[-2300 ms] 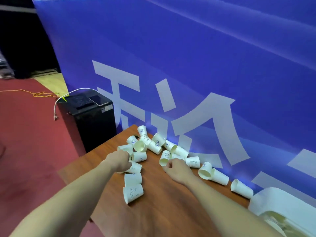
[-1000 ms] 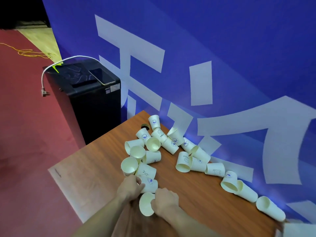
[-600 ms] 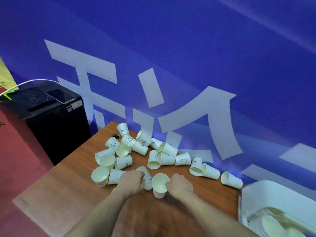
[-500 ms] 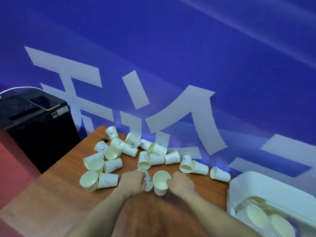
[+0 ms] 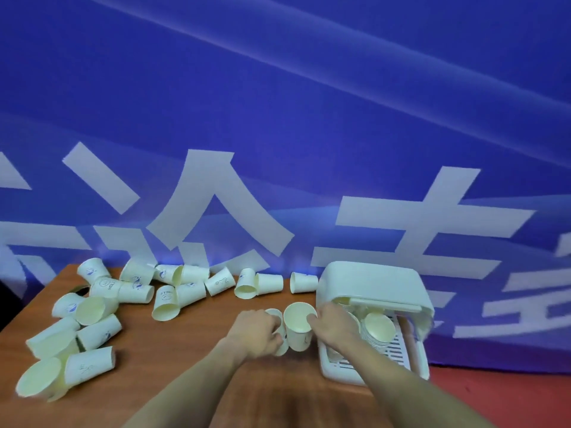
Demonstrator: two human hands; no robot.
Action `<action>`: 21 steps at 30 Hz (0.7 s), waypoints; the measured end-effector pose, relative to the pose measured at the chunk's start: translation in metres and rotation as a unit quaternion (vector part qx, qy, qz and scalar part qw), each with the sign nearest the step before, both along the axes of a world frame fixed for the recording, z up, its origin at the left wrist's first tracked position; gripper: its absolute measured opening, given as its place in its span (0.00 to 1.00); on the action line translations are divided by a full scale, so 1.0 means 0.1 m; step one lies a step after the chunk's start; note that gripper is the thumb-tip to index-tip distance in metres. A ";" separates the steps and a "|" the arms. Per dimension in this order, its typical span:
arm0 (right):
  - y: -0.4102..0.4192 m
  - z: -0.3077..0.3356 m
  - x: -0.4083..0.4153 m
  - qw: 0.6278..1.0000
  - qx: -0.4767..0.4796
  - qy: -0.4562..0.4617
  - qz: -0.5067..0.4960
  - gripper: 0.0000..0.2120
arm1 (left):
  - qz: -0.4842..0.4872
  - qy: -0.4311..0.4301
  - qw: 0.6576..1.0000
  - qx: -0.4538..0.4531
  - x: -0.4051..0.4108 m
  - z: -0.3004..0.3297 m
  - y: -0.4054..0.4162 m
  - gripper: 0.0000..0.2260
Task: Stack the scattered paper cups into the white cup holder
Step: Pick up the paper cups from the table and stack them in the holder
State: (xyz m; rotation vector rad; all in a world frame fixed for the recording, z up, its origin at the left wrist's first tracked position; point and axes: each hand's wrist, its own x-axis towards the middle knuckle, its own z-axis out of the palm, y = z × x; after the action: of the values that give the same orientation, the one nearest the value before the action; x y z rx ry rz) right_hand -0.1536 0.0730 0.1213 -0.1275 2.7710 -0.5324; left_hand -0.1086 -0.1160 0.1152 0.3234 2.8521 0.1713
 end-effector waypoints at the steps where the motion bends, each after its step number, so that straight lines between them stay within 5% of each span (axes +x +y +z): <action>1: 0.14 0.01 0.01 1.000 -0.009 0.003 -0.007 0.16 | -0.012 0.000 1.000 0.006 -0.03 0.03 0.13 0.10; 16: 2.05 0.04 0.31 0.984 -0.030 0.013 -0.175 0.14 | -0.173 0.013 0.985 0.008 -0.19 0.18 2.00 0.09; 21: 2.62 -0.10 0.42 0.964 -0.028 0.029 -0.263 0.15 | -0.207 0.041 0.976 -0.054 -0.25 0.06 2.53 0.11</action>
State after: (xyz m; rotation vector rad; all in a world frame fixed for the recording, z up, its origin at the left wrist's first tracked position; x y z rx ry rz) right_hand -0.1117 0.3353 0.1112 0.6081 2.8355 -0.7405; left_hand -0.1333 0.1368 0.1214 0.9063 2.7819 -0.0823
